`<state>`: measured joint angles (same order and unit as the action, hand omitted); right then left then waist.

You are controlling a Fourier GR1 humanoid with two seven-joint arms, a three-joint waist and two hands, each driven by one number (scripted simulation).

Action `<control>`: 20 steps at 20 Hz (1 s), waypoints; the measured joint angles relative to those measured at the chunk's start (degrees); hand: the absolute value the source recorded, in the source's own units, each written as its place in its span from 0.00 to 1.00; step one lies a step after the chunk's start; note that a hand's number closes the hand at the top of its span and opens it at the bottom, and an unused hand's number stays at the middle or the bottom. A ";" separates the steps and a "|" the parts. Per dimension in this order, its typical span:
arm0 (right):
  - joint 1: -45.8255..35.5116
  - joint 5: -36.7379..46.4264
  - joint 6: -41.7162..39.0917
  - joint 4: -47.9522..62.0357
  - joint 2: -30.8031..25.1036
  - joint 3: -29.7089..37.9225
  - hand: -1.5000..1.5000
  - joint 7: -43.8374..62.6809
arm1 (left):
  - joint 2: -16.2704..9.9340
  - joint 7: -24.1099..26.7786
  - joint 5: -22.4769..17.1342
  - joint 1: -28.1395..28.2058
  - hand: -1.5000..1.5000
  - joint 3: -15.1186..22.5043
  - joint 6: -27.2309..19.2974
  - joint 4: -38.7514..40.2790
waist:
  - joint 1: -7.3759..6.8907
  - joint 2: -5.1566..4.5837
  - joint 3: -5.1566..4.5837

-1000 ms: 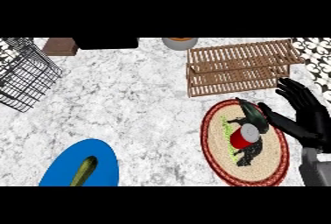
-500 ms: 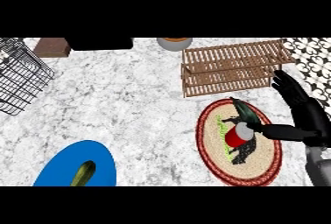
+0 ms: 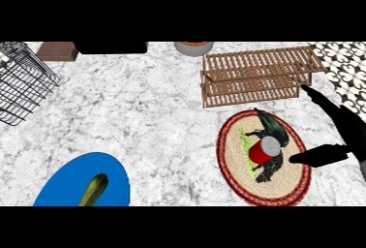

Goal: Pick the can from the placemat and place it in the tiered shelf

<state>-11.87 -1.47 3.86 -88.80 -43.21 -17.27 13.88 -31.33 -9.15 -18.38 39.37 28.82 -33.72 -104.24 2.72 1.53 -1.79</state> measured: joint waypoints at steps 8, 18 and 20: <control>-3.02 6.37 -3.28 -1.07 -3.87 -5.57 0.00 12.48 | 0.17 -1.17 -0.58 -2.24 0.50 1.23 -0.72 0.59 | -0.53 -0.50 0.04; -5.92 13.57 -7.73 -0.89 -6.06 -11.98 0.00 27.09 | -1.30 -2.00 -0.29 -3.32 0.50 2.74 -1.62 0.43 | -1.27 -0.69 0.44; -6.47 14.32 -8.03 -1.06 -5.49 -12.76 0.00 29.39 | -1.41 -2.09 -0.37 -3.48 0.50 2.92 -1.92 0.42 | -1.27 -0.66 0.54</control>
<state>-18.34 12.85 -4.17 -89.86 -48.70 -30.03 43.27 -32.74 -11.24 -18.75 35.89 31.75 -35.64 -103.81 1.45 0.87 -1.25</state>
